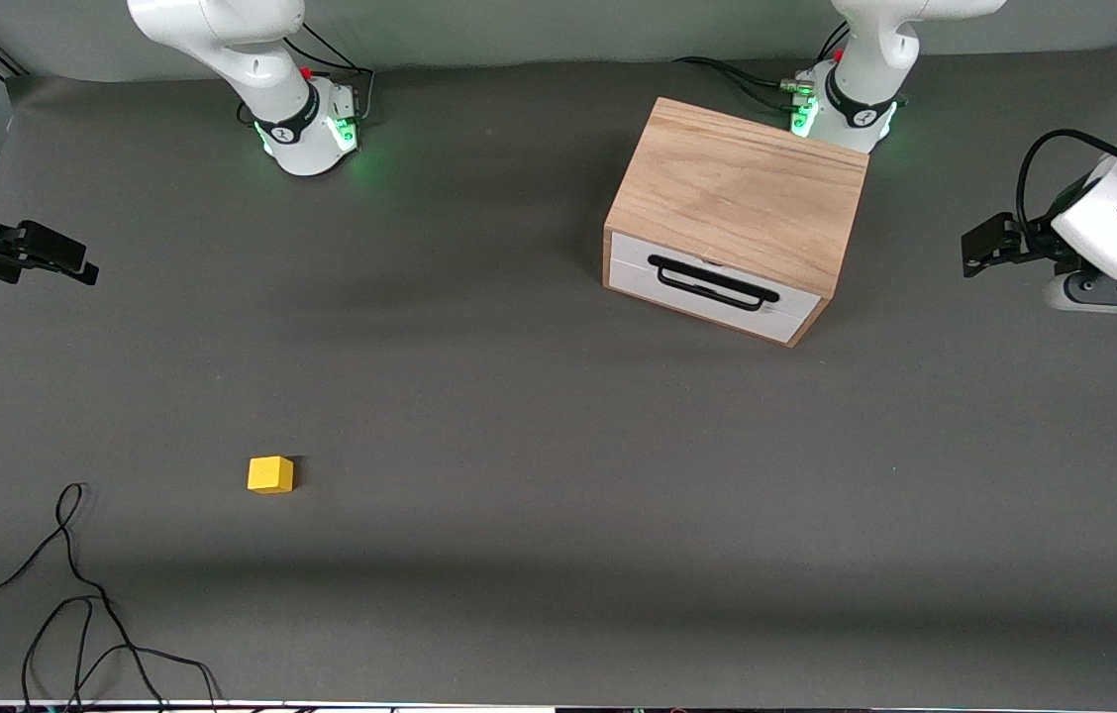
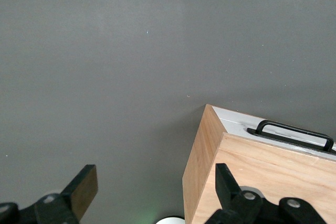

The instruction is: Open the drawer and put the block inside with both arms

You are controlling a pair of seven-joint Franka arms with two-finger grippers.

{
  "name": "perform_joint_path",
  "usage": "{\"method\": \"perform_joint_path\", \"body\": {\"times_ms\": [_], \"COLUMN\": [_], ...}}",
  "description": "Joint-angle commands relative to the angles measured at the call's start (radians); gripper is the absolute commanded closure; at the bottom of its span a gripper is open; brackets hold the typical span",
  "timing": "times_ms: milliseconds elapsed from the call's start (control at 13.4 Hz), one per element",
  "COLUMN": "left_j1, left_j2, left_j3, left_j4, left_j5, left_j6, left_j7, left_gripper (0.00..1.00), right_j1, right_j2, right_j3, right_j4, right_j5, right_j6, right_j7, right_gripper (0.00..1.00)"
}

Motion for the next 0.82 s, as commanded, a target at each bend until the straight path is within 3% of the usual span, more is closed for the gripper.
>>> {"method": "perform_joint_path", "body": {"times_ms": [0, 749], "left_j1": [0.003, 0.0], "left_j2": [-0.029, -0.047], "left_j3": [0.003, 0.003], "left_j4": [-0.03, -0.038], "left_j5": [-0.009, -0.009], "left_j6": [0.019, 0.009], "left_j7": [-0.002, -0.004], "left_gripper": [0.0, 0.0], "right_j1": [0.001, 0.004], "right_j2": [-0.008, -0.025], "right_j3": [-0.005, -0.005], "right_j4": [0.003, -0.017], "right_j5": [0.001, -0.002], "right_j6": [-0.007, 0.017], "right_j7": [-0.01, -0.002], "right_gripper": [0.0, 0.0]}}
